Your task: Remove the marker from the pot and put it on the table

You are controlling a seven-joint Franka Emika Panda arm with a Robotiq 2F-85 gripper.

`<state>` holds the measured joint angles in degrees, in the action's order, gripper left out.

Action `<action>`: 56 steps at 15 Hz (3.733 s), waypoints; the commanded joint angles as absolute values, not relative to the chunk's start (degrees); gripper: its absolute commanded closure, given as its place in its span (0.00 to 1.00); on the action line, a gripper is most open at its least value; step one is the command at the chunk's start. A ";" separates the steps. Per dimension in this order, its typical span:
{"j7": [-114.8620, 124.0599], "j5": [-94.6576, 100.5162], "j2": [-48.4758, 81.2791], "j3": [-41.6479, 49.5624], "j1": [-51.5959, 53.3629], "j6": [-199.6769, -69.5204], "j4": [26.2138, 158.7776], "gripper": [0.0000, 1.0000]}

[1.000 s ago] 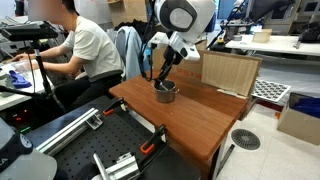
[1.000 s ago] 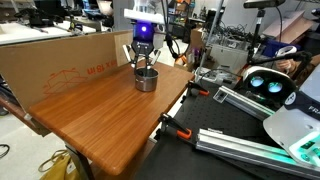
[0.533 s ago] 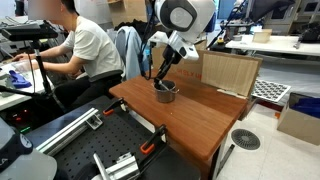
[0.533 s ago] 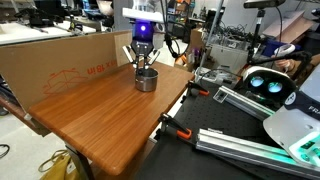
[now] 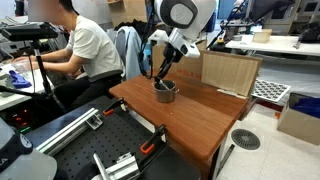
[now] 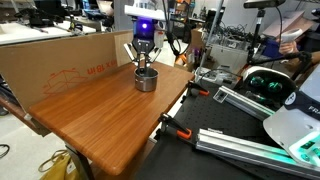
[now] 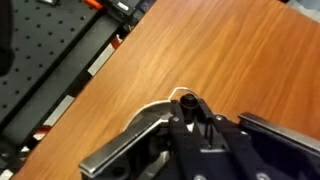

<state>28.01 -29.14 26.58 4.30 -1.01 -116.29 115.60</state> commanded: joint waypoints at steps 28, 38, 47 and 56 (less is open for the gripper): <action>22.77 -27.86 20.94 -4.78 7.75 -148.27 129.82 0.95; 30.22 -20.84 32.97 -2.23 12.75 -151.61 121.75 0.95; 33.93 -19.65 33.58 -1.89 13.11 -147.18 118.66 0.26; 33.74 -20.06 32.63 -1.88 12.98 -146.43 119.32 0.00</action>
